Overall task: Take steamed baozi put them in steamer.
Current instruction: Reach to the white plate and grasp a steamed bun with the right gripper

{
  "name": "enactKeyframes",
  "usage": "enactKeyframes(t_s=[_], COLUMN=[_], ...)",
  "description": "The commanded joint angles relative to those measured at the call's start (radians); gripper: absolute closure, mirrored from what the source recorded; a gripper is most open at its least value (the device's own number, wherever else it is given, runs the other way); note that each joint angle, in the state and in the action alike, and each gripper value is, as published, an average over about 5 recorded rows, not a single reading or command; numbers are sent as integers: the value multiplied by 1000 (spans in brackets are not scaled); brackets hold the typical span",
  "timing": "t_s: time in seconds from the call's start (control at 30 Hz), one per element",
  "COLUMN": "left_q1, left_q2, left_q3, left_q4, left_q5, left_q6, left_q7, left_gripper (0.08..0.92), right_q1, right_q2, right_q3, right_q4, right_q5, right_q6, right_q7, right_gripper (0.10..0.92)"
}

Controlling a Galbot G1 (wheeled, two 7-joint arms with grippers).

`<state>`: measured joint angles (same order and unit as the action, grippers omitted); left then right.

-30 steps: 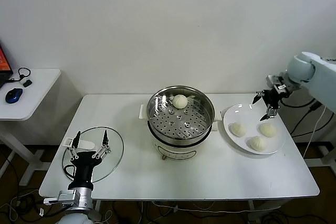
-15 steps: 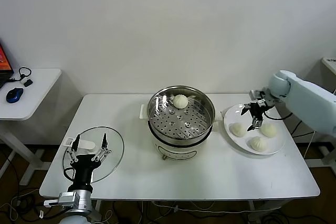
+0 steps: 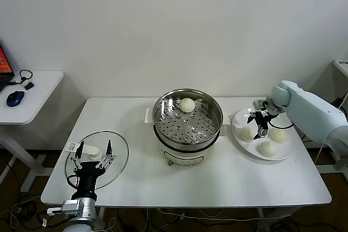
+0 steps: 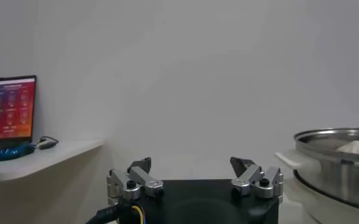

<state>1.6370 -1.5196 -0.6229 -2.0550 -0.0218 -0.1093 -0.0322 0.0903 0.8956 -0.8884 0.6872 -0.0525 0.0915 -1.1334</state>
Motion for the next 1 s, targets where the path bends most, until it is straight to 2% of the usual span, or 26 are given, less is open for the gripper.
enactKeyframes(t_s=[0.03,0.73,0.83,1.0], left_q1=[2,3,4,7], left_q2=[0,1,1,0], left_q3=[0,-1,-1,-1], left_q4=[4,13,13,14], left_q5=[1,2,2,2], left_q6=[-1,-6,-7,-10], left_q7=[0,0,0,0], left_gripper=[177,177,177,177], right_q1=[-27,-44,-45,-44], right_q2=[25,53,54,54], right_q3=[46,76,80,83], right_q4=[-47,-67,-67,-66], right_q5=[-44,-43,-43,-43], right_q6=[15,4,3,3], right_q7=[0,-11,-13,-15], right_gripper=[203,205,243,351])
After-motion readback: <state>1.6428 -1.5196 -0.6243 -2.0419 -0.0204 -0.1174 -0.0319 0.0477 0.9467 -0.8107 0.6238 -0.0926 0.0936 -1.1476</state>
